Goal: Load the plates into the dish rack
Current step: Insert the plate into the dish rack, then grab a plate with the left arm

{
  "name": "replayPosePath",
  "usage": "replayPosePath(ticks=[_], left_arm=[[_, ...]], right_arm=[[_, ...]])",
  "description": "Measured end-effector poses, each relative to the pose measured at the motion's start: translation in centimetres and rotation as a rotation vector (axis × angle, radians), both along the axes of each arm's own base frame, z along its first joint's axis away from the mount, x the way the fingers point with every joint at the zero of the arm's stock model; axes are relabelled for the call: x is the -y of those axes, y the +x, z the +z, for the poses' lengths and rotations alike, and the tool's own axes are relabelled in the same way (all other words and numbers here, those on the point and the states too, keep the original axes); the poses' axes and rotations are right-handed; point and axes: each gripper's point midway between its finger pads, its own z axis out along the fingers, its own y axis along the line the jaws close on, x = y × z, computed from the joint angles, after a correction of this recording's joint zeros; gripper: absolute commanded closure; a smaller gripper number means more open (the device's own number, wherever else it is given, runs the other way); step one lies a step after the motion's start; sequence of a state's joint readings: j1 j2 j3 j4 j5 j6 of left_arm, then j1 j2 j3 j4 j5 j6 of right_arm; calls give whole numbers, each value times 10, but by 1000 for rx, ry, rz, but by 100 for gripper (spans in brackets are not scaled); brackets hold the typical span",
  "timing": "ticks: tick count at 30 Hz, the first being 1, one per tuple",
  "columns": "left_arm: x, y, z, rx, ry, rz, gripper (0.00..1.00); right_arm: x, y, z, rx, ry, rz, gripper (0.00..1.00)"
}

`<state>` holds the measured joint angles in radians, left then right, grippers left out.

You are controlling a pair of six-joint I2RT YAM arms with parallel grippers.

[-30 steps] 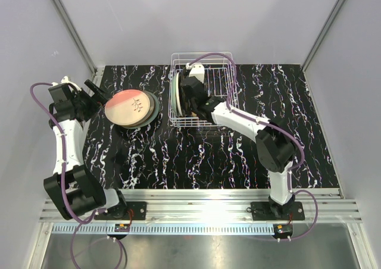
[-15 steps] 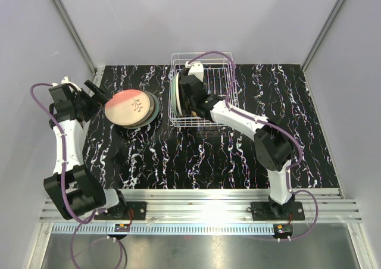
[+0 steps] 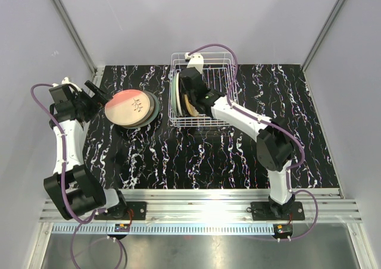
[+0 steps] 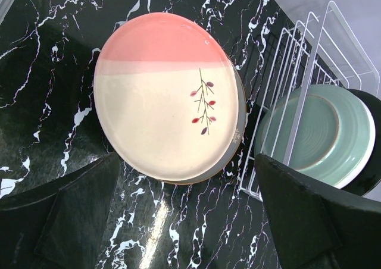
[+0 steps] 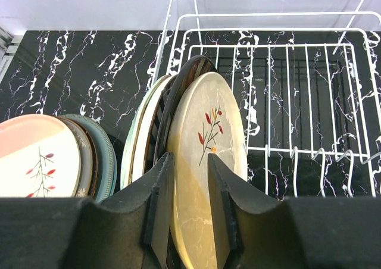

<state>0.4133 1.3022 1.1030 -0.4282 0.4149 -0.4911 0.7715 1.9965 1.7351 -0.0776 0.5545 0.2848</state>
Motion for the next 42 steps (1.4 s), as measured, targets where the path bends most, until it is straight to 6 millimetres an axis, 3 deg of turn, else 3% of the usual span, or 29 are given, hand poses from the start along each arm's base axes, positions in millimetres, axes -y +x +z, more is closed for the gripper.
replayPosePath(ticks=[8, 14, 18, 28, 35, 42], left_arm=[[-4, 0, -3, -10, 5, 18, 1], [-14, 3, -22, -62, -18, 44, 2], [-17, 5, -36, -98, -32, 51, 8], [-18, 8, -78, -200, -92, 43, 15], [-23, 8, -110, -278, -138, 51, 19], [-22, 13, -130, -309, -188, 51, 32]], right_arm=[[14, -14, 14, 2, 1, 0, 59], [40, -41, 55, 49, 46, -1, 57], [58, -59, 74, 82, 79, -1, 56], [112, -96, 51, 57, 83, -16, 54], [153, -104, 43, 54, 123, -47, 53], [180, -104, 40, 68, 159, -69, 53]])
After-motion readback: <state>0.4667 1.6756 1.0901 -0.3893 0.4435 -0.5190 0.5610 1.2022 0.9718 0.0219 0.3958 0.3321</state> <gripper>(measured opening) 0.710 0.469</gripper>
